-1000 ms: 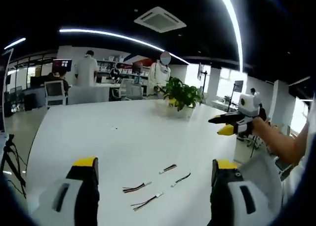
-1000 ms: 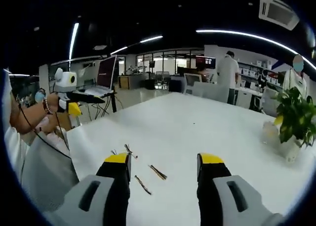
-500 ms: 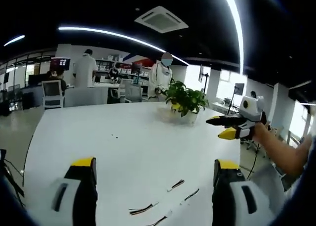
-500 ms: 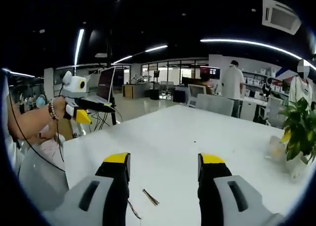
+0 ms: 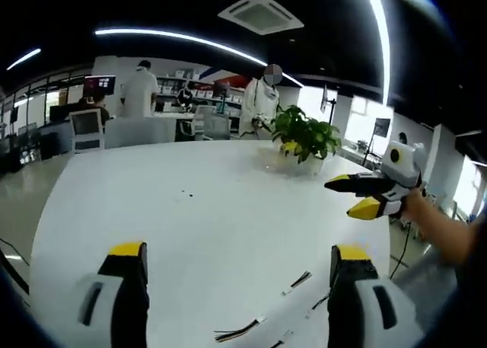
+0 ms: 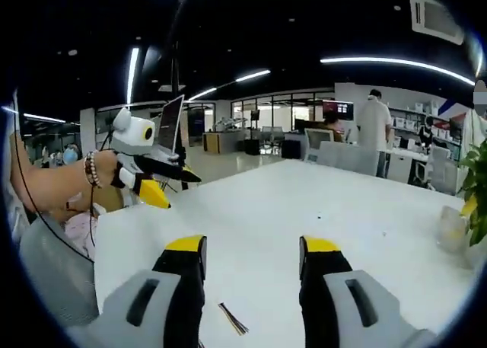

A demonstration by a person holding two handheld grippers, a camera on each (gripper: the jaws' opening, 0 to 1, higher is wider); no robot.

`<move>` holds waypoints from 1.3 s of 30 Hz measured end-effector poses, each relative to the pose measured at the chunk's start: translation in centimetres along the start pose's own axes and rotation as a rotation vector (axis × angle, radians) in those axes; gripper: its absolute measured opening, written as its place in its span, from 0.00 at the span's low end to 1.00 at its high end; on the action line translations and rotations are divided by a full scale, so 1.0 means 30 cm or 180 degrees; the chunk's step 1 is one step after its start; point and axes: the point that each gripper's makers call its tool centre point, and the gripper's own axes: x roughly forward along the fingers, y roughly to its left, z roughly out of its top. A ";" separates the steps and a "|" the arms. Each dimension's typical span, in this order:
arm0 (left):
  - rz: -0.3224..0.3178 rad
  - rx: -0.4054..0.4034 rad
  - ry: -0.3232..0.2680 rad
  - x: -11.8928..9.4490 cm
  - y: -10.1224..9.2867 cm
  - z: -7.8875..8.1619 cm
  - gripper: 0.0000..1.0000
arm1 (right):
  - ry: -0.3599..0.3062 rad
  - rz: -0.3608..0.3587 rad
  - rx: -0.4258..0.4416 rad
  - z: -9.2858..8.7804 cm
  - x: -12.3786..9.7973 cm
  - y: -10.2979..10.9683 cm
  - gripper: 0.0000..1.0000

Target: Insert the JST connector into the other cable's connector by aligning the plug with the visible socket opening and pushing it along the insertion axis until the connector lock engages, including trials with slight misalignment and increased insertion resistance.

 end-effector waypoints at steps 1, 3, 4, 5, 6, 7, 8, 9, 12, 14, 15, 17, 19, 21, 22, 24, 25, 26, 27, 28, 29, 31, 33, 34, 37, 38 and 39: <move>-0.0025 0.0017 -0.0003 0.009 0.000 -0.010 0.99 | -0.0003 0.0007 0.0017 -0.009 0.005 -0.003 0.46; -0.0081 0.0086 -0.0026 0.030 0.003 -0.033 0.99 | -0.0026 0.0037 0.0071 -0.029 0.013 -0.011 0.46; -0.0122 0.0133 -0.0045 0.036 0.000 -0.040 0.99 | -0.0035 0.0047 0.0103 -0.042 0.016 -0.015 0.46; -0.0154 0.0174 -0.0070 0.045 0.001 -0.051 0.99 | -0.0034 0.0050 0.0116 -0.051 0.019 -0.017 0.45; -0.0193 0.0202 -0.0087 0.051 -0.001 -0.058 0.99 | -0.0027 0.0058 0.0129 -0.060 0.022 -0.020 0.45; -0.0277 0.0255 -0.0123 0.059 -0.009 -0.066 0.99 | -0.0010 0.0073 0.0132 -0.075 0.029 -0.032 0.45; -0.0322 0.0269 -0.0130 0.064 -0.012 -0.074 0.98 | 0.0006 0.0086 0.0129 -0.085 0.033 -0.034 0.44; -0.0394 0.0282 -0.0126 0.069 -0.018 -0.087 0.98 | 0.0016 0.0084 0.0104 -0.098 0.039 -0.034 0.43; -0.0609 0.0338 -0.0098 0.080 -0.040 -0.124 0.95 | -0.0023 0.0163 0.0134 -0.115 0.061 -0.017 0.43; -0.0706 0.0427 -0.0099 0.083 -0.047 -0.150 0.92 | -0.0030 0.0198 0.0096 -0.127 0.075 -0.002 0.43; -0.0730 0.0440 -0.0091 0.083 -0.045 -0.162 0.89 | -0.0024 0.0243 0.0050 -0.139 0.085 0.011 0.42; -0.0830 0.0313 -0.0307 0.084 -0.047 -0.163 0.84 | -0.0052 0.0305 -0.0051 -0.159 0.100 0.034 0.40; -0.0948 0.0206 -0.0409 0.077 -0.057 -0.174 0.84 | -0.0044 0.0392 -0.0042 -0.174 0.116 0.061 0.40; -0.1046 0.0225 -0.0465 0.066 -0.068 -0.186 0.83 | 0.0028 0.0488 -0.0108 -0.196 0.133 0.092 0.40; -0.1061 0.0230 -0.0482 0.062 -0.071 -0.188 0.84 | 0.0048 0.0560 -0.0155 -0.205 0.142 0.111 0.40; -0.1194 0.0099 -0.0587 0.058 -0.093 -0.183 0.84 | 0.0122 0.0714 -0.0303 -0.228 0.152 0.146 0.41; -0.1210 0.0182 -0.0578 0.060 -0.095 -0.196 0.84 | 0.0159 0.0761 -0.0375 -0.239 0.155 0.157 0.42; -0.1251 0.0225 -0.0583 0.061 -0.104 -0.201 0.83 | 0.0196 0.0842 -0.0410 -0.252 0.160 0.175 0.42; -0.1321 0.0263 -0.0501 0.066 -0.115 -0.220 0.82 | 0.0212 0.0865 -0.0389 -0.260 0.165 0.180 0.42; -0.1353 0.0313 -0.0459 0.070 -0.120 -0.231 0.80 | 0.0214 0.0875 -0.0390 -0.265 0.170 0.182 0.42; -0.1391 0.0337 -0.0443 0.072 -0.125 -0.238 0.77 | 0.0227 0.0908 -0.0398 -0.272 0.175 0.186 0.42; -0.1405 0.0444 -0.0390 0.078 -0.127 -0.254 0.70 | 0.0264 0.0948 -0.0419 -0.285 0.179 0.191 0.39; -0.1406 0.0468 -0.0278 0.088 -0.125 -0.281 0.66 | 0.0319 0.0995 -0.0443 -0.309 0.182 0.191 0.34; -0.1362 0.0527 -0.0149 0.097 -0.114 -0.310 0.63 | 0.0340 0.1018 -0.0438 -0.319 0.184 0.191 0.32; -0.1541 0.0623 0.0050 0.099 -0.147 -0.366 0.57 | 0.0430 0.1040 -0.0394 -0.363 0.184 0.185 0.27; -0.1579 0.0612 0.0061 0.100 -0.157 -0.376 0.56 | 0.0449 0.1043 -0.0367 -0.369 0.183 0.185 0.27; -0.1593 0.0613 0.0089 0.100 -0.160 -0.383 0.56 | 0.0476 0.1041 -0.0346 -0.388 0.184 0.184 0.27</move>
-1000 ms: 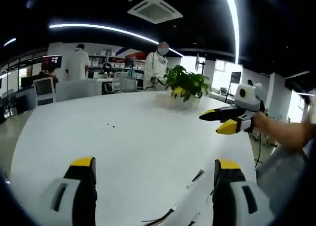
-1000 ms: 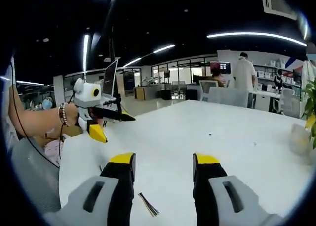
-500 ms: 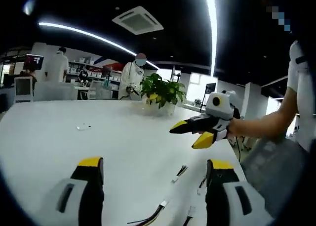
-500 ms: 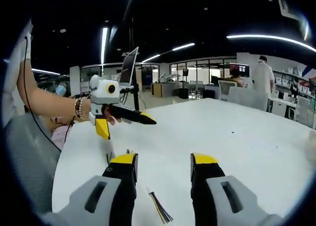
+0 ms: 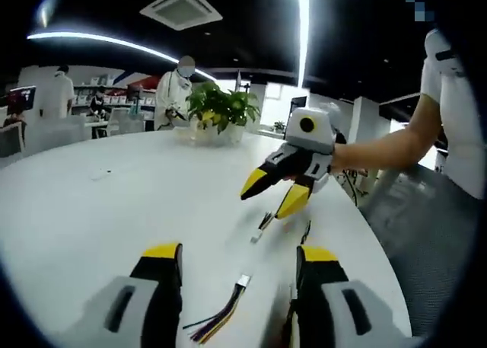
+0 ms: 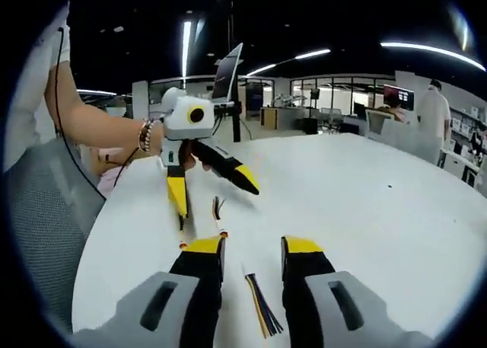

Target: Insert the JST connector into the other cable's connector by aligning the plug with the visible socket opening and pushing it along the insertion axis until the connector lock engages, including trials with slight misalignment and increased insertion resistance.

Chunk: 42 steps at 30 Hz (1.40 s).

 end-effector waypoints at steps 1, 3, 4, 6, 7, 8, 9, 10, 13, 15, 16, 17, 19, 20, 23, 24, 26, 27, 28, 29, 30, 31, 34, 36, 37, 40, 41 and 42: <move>-0.0006 0.0003 0.0079 0.003 -0.002 -0.020 0.54 | 0.0023 0.0008 0.0017 -0.010 0.002 0.002 0.26; 0.0005 0.0016 0.0148 0.005 0.001 -0.040 0.49 | 0.0097 0.0001 0.0021 -0.034 0.007 0.004 0.25; -0.0005 -0.0008 0.0145 0.004 0.001 -0.042 0.46 | 0.0113 0.0011 0.0017 -0.038 0.008 0.009 0.25; 0.0012 -0.0050 0.0166 0.003 0.003 -0.051 0.42 | 0.0186 0.0018 -0.0003 -0.057 0.011 0.013 0.23; 0.0049 -0.0047 0.0204 0.002 0.010 -0.060 0.39 | 0.0223 0.0005 -0.0004 -0.070 0.012 0.011 0.23; 0.0105 -0.0045 0.0228 0.001 0.019 -0.068 0.37 | 0.0231 0.0010 0.0003 -0.076 0.013 0.013 0.22; 0.0120 -0.0058 0.0222 0.000 0.021 -0.069 0.35 | 0.0236 0.0024 0.0012 -0.084 0.013 0.017 0.21; 0.0100 -0.0092 0.0181 -0.002 0.016 -0.066 0.33 | 0.0232 0.0044 0.0032 -0.087 0.014 0.022 0.20; 0.0101 -0.0111 0.0134 -0.003 0.013 -0.063 0.33 | 0.0260 0.0061 0.0050 -0.096 0.018 0.028 0.18; 0.0087 -0.0104 0.0149 -0.003 0.010 -0.069 0.33 | 0.0271 0.0071 0.0054 -0.099 0.018 0.030 0.17; 0.0088 -0.0098 0.0154 -0.002 0.010 -0.071 0.32 | 0.0279 0.0067 0.0052 -0.101 0.018 0.029 0.17; 0.0086 -0.0094 0.0159 0.000 0.010 -0.074 0.30 | 0.0285 0.0050 0.0050 -0.104 0.018 0.026 0.17; 0.0056 -0.0081 0.0152 0.006 0.003 -0.073 0.25 | 0.0287 0.0042 0.0053 -0.109 0.016 0.024 0.15; 0.0045 -0.0081 0.0147 0.009 0.000 -0.072 0.24 | 0.0293 0.0040 0.0057 -0.111 0.016 0.024 0.13; 0.0052 -0.0057 0.0207 0.015 0.002 -0.084 0.24 | 0.0306 0.0006 0.0066 -0.119 0.015 0.016 0.11; 0.0050 -0.0058 0.0211 0.014 0.001 -0.086 0.24 | 0.0303 0.0014 0.0078 -0.121 0.014 0.016 0.11; 0.0043 -0.0057 0.0221 0.012 0.000 -0.090 0.24 | 0.0305 0.0003 0.0081 -0.122 0.012 0.013 0.10; 0.0043 -0.0051 0.0226 0.011 0.000 -0.092 0.23 | 0.0308 -0.0002 0.0079 -0.123 0.012 0.012 0.10; 0.0051 -0.0037 0.0223 0.011 0.002 -0.092 0.21 | 0.0306 -0.0003 0.0079 -0.123 0.012 0.012 0.09; 0.0046 -0.0037 0.0232 0.011 0.000 -0.094 0.20 | 0.0306 -0.0004 0.0081 -0.123 0.011 0.012 0.09; 0.0039 -0.0023 0.0245 0.012 -0.002 -0.097 0.18 | 0.0307 -0.0006 0.0075 -0.123 0.010 0.011 0.08; 0.0036 -0.0017 0.0246 0.015 -0.003 -0.098 0.16 | 0.0307 -0.0004 0.0079 -0.123 0.010 0.012 0.08; 0.0013 -0.0023 0.0243 0.022 -0.007 -0.099 0.13 | 0.0314 0.0019 0.0086 -0.126 0.010 0.015 0.06; -0.0005 -0.0029 0.0249 0.021 -0.011 -0.100 0.12 | 0.0310 0.0027 0.0105 -0.129 0.011 0.019 0.05; -0.0001 -0.0021 0.0268 0.019 -0.010 -0.102 0.11 | 0.0307 0.0025 0.0121 -0.129 0.011 0.018 0.05; 0.0006 -0.0005 0.0282 0.019 -0.007 -0.103 0.08 | 0.0316 0.0033 0.0111 -0.129 0.011 0.019 0.05; -0.0009 0.0001 0.0282 0.020 -0.010 -0.104 0.08 | 0.0315 0.0042 0.0120 -0.129 0.011 0.021 0.05; -0.0017 0.0007 0.0288 0.021 -0.012 -0.105 0.06 | 0.0320 0.0042 0.0119 -0.130 0.009 0.021 0.05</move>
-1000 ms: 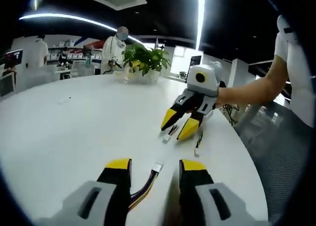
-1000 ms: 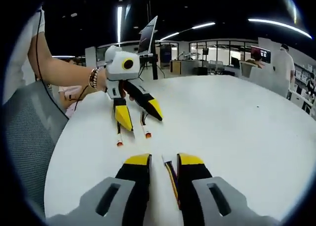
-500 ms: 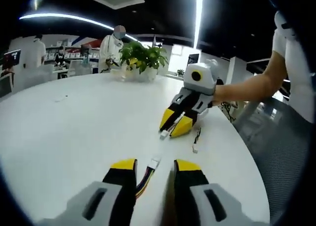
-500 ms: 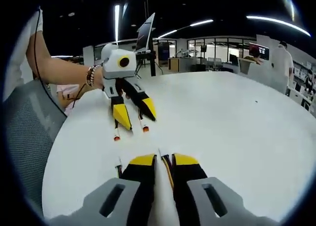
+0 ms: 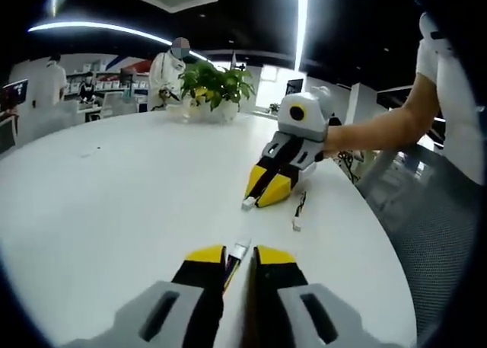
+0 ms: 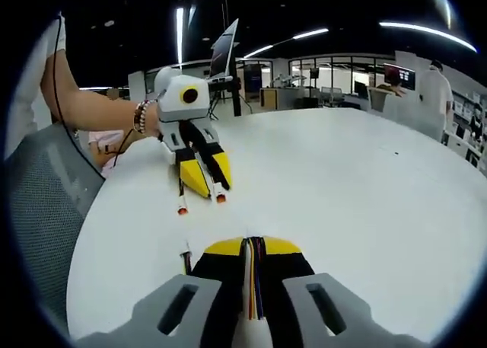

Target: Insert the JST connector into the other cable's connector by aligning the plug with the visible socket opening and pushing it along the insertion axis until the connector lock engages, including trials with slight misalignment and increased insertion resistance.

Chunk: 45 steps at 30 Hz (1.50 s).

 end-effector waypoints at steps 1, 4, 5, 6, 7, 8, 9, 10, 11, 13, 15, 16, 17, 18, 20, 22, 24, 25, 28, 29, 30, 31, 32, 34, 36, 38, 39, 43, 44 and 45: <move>-0.0012 0.0020 0.0007 0.001 -0.003 -0.001 0.04 | 0.0000 0.0013 0.0005 0.000 0.000 0.002 0.05; -0.0007 0.0114 0.0018 0.000 -0.009 0.001 0.01 | 0.0038 0.0032 0.0008 -0.003 -0.003 0.006 0.04; -0.0007 0.0121 0.0018 -0.001 -0.011 0.004 0.01 | 0.0052 0.0031 0.0016 -0.004 -0.004 0.005 0.04; -0.0016 0.0127 0.0023 -0.002 -0.011 0.006 0.00 | 0.0066 0.0029 0.0014 -0.004 -0.006 0.003 0.04; -0.0021 0.0148 0.0024 -0.004 -0.012 0.009 0.00 | 0.0067 0.0028 0.0012 -0.004 -0.007 0.003 0.04; -0.0008 0.0171 0.0009 -0.005 -0.010 0.015 0.00 | 0.0080 0.0029 0.0013 -0.003 -0.011 0.003 0.04; -0.0007 0.0178 -0.0004 -0.007 -0.010 0.019 0.00 | 0.0091 0.0026 0.0007 -0.004 -0.014 0.002 0.04; -0.0003 0.0196 -0.0015 -0.009 -0.009 0.024 0.00 | 0.0094 0.0034 0.0004 -0.001 -0.018 0.004 0.04; 0.0002 0.0194 -0.0017 -0.011 -0.008 0.025 0.00 | 0.0097 0.0045 0.0001 0.001 -0.020 0.006 0.04; -0.0008 0.0205 -0.0030 -0.014 -0.011 0.031 0.00 | 0.0095 0.0056 -0.0016 0.009 -0.026 0.008 0.04; -0.0032 0.0246 -0.0038 -0.017 -0.019 0.037 0.00 | 0.0083 0.0103 -0.0022 0.021 -0.031 0.017 0.03; -0.0046 0.0269 -0.0027 -0.018 -0.023 0.038 0.00 | 0.0086 0.0126 -0.0032 0.025 -0.032 0.022 0.03; -0.0071 0.0303 -0.0014 -0.019 -0.030 0.040 0.00 | 0.0097 0.0168 -0.0052 0.032 -0.034 0.031 0.03; -0.0093 0.0319 -0.0012 -0.019 -0.035 0.043 0.00 | 0.0105 0.0196 -0.0090 0.037 -0.035 0.037 0.03; -0.0154 0.0371 -0.0014 -0.020 -0.051 0.051 0.00 | 0.0092 0.0268 -0.0129 0.057 -0.040 0.055 0.03; -0.0219 0.0431 0.0000 -0.019 -0.067 0.059 0.00 | 0.0064 0.0338 -0.0162 0.077 -0.044 0.072 0.03; -0.0255 0.0523 0.0068 -0.018 -0.077 0.058 0.00 | 0.0078 0.0394 -0.0235 0.093 -0.046 0.090 0.03; -0.0253 0.0573 0.0121 -0.015 -0.079 0.055 0.00 | 0.0119 0.0424 -0.0294 0.093 -0.045 0.099 0.03; -0.0302 0.0621 0.0130 -0.007 -0.095 0.067 0.00 | 0.0168 0.0468 -0.0381 0.095 -0.040 0.121 0.03; -0.0320 0.0633 0.0125 -0.004 -0.100 0.071 0.00 | 0.0164 0.0473 -0.0398 0.098 -0.037 0.125 0.03; -0.0356 0.0669 0.0133 0.001 -0.111 0.074 0.00 | 0.0165 0.0475 -0.0420 0.100 -0.032 0.129 0.03; -0.0388 0.0693 0.0142 0.004 -0.119 0.076 0.00 | 0.0171 0.0493 -0.0438 0.101 -0.030 0.134 0.03; -0.0409 0.0713 0.0148 0.007 -0.126 0.079 0.00 | 0.0185 0.0517 -0.0461 0.100 -0.027 0.141 0.03; -0.0442 0.0745 0.0164 0.009 -0.135 0.080 0.00 | 0.0220 0.0545 -0.0497 0.096 -0.026 0.150 0.03; -0.0464 0.0785 0.0193 0.009 -0.140 0.078 0.00 | 0.0241 0.0564 -0.0517 0.093 -0.026 0.154 0.03; -0.0481 0.0794 0.0198 0.010 -0.143 0.080 0.00 | 0.0248 0.0565 -0.0531 0.094 -0.027 0.156 0.03; -0.0484 0.0805 0.0204 0.011 -0.143 0.080 0.00 | 0.0254 0.0568 -0.0544 0.094 -0.027 0.158 0.03; -0.0504 0.0832 0.0233 0.011 -0.149 0.076 0.00 | 0.0308 0.0565 -0.0595 0.087 -0.027 0.159 0.03; -0.0509 0.0835 0.0235 0.010 -0.150 0.076 0.00 | 0.0315 0.0564 -0.0602 0.086 -0.026 0.159 0.03; -0.0521 0.0831 0.0226 0.010 -0.153 0.078 0.00 | 0.0312 0.0576 -0.0600 0.086 -0.026 0.161 0.02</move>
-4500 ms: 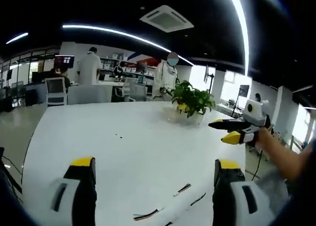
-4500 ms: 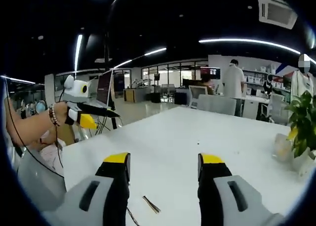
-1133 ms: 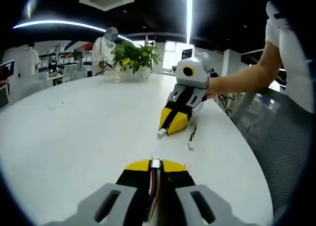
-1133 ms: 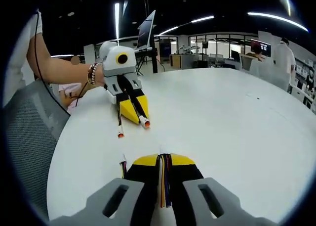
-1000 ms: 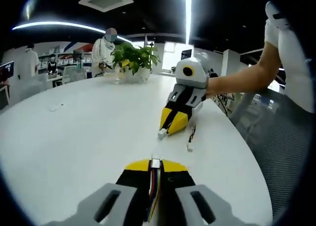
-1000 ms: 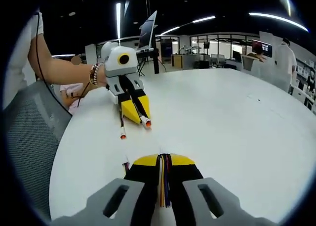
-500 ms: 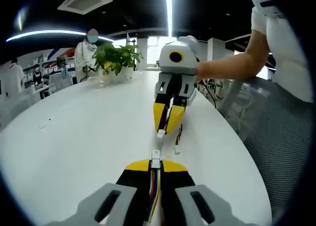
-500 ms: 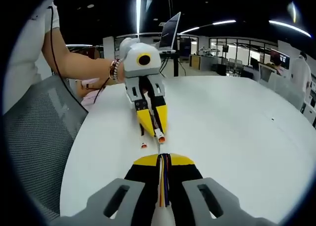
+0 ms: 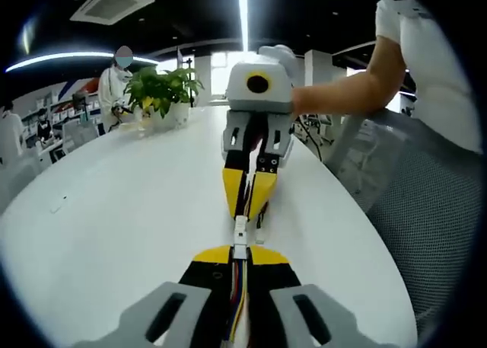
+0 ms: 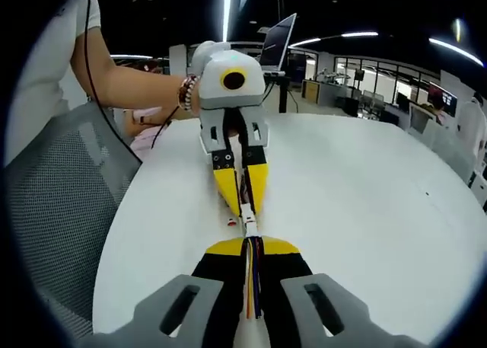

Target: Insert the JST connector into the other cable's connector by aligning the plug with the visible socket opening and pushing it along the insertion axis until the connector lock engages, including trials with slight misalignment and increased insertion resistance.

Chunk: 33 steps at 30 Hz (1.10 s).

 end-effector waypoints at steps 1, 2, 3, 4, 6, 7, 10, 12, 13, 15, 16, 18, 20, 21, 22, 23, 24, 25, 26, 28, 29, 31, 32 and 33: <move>0.0000 0.0017 0.0017 0.000 0.000 -0.001 0.00 | 0.0008 0.0012 -0.0008 -0.001 0.001 0.003 0.02; -0.0003 0.0019 0.0022 0.000 0.001 -0.001 0.00 | 0.0017 0.0018 -0.0024 -0.002 0.002 0.005 0.02; -0.0010 0.0023 0.0027 0.001 0.000 -0.001 0.00 | 0.0026 0.0022 -0.0031 -0.003 0.002 0.006 0.02; -0.0013 0.0028 0.0026 0.001 -0.001 0.000 0.00 | 0.0033 0.0027 -0.0040 -0.003 0.003 0.008 0.02; -0.0027 0.0039 0.0030 0.002 -0.004 0.000 0.00 | 0.0049 0.0040 -0.0053 -0.005 0.003 0.011 0.02; -0.0038 0.0041 0.0031 0.003 -0.007 0.001 0.00 | 0.0060 0.0052 -0.0060 -0.007 0.003 0.014 0.02; -0.0072 0.0071 0.0067 0.005 -0.014 -0.002 0.00 | 0.0081 0.0084 -0.0077 -0.010 0.004 0.021 0.02; -0.0083 0.0093 0.0082 0.006 -0.017 -0.003 0.00 | 0.0096 0.0096 -0.0085 -0.010 0.005 0.024 0.02; -0.0079 0.0098 0.0084 0.005 -0.016 -0.003 0.00 | 0.0098 0.0096 -0.0088 -0.009 0.004 0.024 0.02; -0.0077 0.0108 0.0075 0.004 -0.016 0.000 0.00 | 0.0085 0.0095 -0.0077 -0.006 0.002 0.023 0.02; -0.0075 0.0106 0.0071 0.003 -0.015 0.002 0.00 | 0.0083 0.0094 -0.0076 -0.006 0.002 0.023 0.02; -0.0075 0.0111 0.0069 0.003 -0.015 0.004 0.00 | 0.0077 0.0096 -0.0068 -0.004 0.001 0.023 0.02; -0.0091 0.0085 0.0059 0.003 -0.020 0.005 0.00 | 0.0073 0.0116 -0.0050 -0.004 0.000 0.027 0.02; -0.0112 0.0058 0.0045 0.003 -0.024 0.007 0.00 | 0.0067 0.0131 -0.0034 -0.004 0.000 0.029 0.02; -0.0128 0.0038 0.0031 0.001 -0.027 0.008 0.00 | 0.0045 0.0157 -0.0013 -0.001 -0.001 0.034 0.02; -0.0127 0.0024 0.0014 -0.001 -0.026 0.009 0.00 | 0.0034 0.0156 -0.0008 0.002 -0.002 0.035 0.02; -0.0132 -0.0006 -0.0024 -0.003 -0.027 0.014 0.00 | 0.0016 0.0162 0.0007 0.006 -0.004 0.036 0.02; -0.0153 -0.0037 -0.0092 -0.004 -0.031 0.026 0.00 | -0.0046 0.0192 0.0027 0.020 -0.006 0.042 0.02; -0.0159 -0.0044 -0.0140 -0.005 -0.032 0.036 0.00 | -0.0068 0.0198 0.0034 0.026 -0.006 0.044 0.02; -0.0164 -0.0034 -0.0107 -0.006 -0.033 0.031 0.00 | -0.0045 0.0205 0.0014 0.025 -0.006 0.046 0.02; -0.0169 -0.0032 -0.0106 -0.005 -0.035 0.032 0.00 | -0.0036 0.0212 0.0012 0.024 -0.006 0.048 0.02; -0.0184 -0.0023 -0.0097 -0.002 -0.040 0.032 0.00 | -0.0019 0.0227 0.0002 0.022 -0.007 0.052 0.02; -0.0186 -0.0009 -0.0084 -0.002 -0.043 0.031 0.00 | -0.0016 0.0230 0.0002 0.022 -0.007 0.053 0.02; -0.0188 -0.0009 -0.0082 -0.002 -0.043 0.032 0.00 | -0.0015 0.0234 0.0003 0.023 -0.007 0.054 0.02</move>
